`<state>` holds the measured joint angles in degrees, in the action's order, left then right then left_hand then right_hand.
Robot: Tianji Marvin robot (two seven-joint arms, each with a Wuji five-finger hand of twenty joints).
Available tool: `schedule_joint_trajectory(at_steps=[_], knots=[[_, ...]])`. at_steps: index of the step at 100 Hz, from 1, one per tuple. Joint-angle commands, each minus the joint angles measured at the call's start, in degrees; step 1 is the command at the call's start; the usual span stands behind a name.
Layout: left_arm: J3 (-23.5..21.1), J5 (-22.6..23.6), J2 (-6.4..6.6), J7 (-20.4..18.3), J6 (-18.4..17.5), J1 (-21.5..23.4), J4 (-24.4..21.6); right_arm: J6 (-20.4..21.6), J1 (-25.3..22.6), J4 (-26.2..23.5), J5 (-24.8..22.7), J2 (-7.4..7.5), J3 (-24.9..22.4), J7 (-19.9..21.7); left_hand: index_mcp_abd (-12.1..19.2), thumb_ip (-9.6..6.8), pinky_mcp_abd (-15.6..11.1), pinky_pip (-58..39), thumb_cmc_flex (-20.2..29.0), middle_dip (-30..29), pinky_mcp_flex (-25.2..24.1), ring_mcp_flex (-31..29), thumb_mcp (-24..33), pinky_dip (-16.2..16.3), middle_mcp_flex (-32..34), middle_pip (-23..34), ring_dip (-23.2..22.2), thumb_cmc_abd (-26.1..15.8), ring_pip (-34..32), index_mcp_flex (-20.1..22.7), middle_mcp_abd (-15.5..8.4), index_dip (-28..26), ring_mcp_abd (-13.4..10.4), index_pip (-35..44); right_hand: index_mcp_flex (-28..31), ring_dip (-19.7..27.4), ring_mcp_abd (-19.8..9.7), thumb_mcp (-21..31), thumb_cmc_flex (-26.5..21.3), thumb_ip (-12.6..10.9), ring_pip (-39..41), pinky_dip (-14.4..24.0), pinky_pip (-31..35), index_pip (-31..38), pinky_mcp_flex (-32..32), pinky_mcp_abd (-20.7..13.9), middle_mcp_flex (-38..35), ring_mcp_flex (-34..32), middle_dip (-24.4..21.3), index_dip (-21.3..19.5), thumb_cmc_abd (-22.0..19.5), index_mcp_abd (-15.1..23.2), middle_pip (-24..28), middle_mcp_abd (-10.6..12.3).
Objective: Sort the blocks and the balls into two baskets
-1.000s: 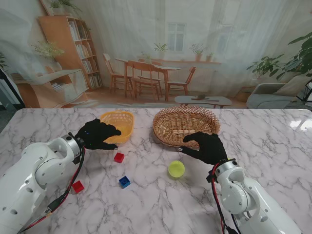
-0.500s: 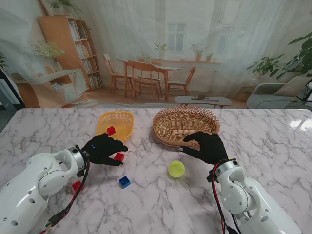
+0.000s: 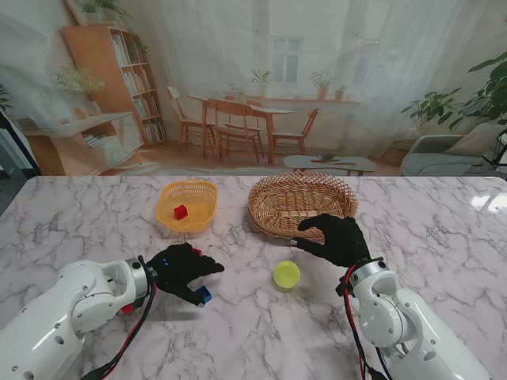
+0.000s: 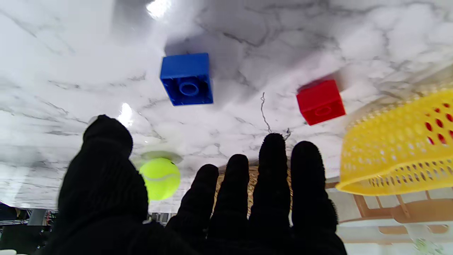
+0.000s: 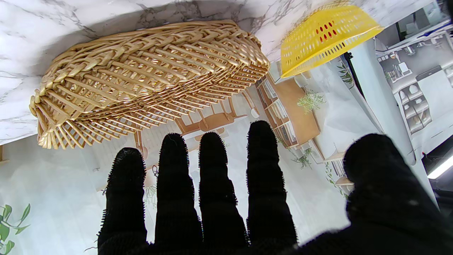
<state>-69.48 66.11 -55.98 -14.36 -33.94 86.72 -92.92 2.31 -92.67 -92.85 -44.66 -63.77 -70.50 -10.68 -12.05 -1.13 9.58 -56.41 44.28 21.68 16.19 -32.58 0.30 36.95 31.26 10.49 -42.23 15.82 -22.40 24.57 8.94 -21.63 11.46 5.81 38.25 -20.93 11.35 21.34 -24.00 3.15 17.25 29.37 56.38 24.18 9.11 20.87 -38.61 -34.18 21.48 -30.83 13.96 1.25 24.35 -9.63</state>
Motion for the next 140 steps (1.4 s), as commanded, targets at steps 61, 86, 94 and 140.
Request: schedule_joint_trajectory(at_steps=[61, 86, 94, 140], knots=[[4.1, 1.2, 0.31, -0.3, 1.8, -1.1, 4.1, -0.6, 0.1, 0.3, -0.1, -0.06, 0.4, 0.2, -5.8, 1.22, -1.3, -1.1, -0.7, 9.5, 3.1, -3.5, 0.9, -1.0, 1.2, 10.8, -4.0, 3.8, -5.1, 1.2, 0.6, -7.7, -0.2, 5.7, 1.0, 0.4, -0.1, -0.8, -1.7, -1.5, -2.2, -0.5, -0.4, 0.5, -0.8, 0.9, 0.2, 0.2, 0.3, 0.7, -2.6, -0.6, 0.6, 0.1], [4.2, 2.1, 0.37, 0.4, 2.1, -1.1, 4.7, -0.8, 0.6, 0.6, 0.0, 0.01, 0.9, 0.7, -4.9, 0.64, -2.1, -1.7, 3.7, 10.0, 4.2, -3.9, 3.1, -1.2, 1.2, 11.8, -4.5, 6.2, -5.8, 1.1, 0.0, -8.1, -1.1, 5.9, 1.0, 0.4, -0.2, -0.8, -1.7, -1.5, -2.3, -0.5, -0.4, 0.5, -0.8, 0.9, 0.3, 0.2, 0.3, 0.7, -2.6, -0.5, 0.6, 0.1], [4.4, 2.4, 0.41, 0.6, 2.2, -1.2, 5.0, -0.9, 0.7, 0.7, 0.0, 0.00, 0.9, 0.6, -4.7, 0.24, -2.5, -1.7, 5.3, 10.1, 4.5, -4.0, 4.2, -1.4, 1.0, 11.9, -4.5, 6.9, -5.8, 0.8, 0.0, -8.2, -1.3, 5.9, 1.0, 0.4, -0.2, -0.8, -1.7, -1.5, -2.3, -0.5, -0.4, 0.5, -0.8, 0.9, 0.3, 0.2, 0.3, 0.7, -2.6, -0.6, 0.6, 0.1], [4.3, 0.3, 0.66, -3.4, 1.5, -1.6, 5.0, -1.1, 0.9, 0.7, 0.0, 0.01, 1.2, 0.8, -1.7, -10.09, -4.5, -1.2, 9.1, 8.6, 5.1, -2.7, 18.9, -2.4, -3.4, 9.9, -3.9, 4.6, -4.2, -3.5, 0.1, -6.7, -2.3, 4.7, 0.9, 0.4, -0.1, -0.8, -1.7, -1.5, -2.3, -0.5, -0.5, 0.5, -0.9, 0.9, 0.3, 0.2, 0.3, 0.7, -2.5, -0.5, 0.6, 0.1]])
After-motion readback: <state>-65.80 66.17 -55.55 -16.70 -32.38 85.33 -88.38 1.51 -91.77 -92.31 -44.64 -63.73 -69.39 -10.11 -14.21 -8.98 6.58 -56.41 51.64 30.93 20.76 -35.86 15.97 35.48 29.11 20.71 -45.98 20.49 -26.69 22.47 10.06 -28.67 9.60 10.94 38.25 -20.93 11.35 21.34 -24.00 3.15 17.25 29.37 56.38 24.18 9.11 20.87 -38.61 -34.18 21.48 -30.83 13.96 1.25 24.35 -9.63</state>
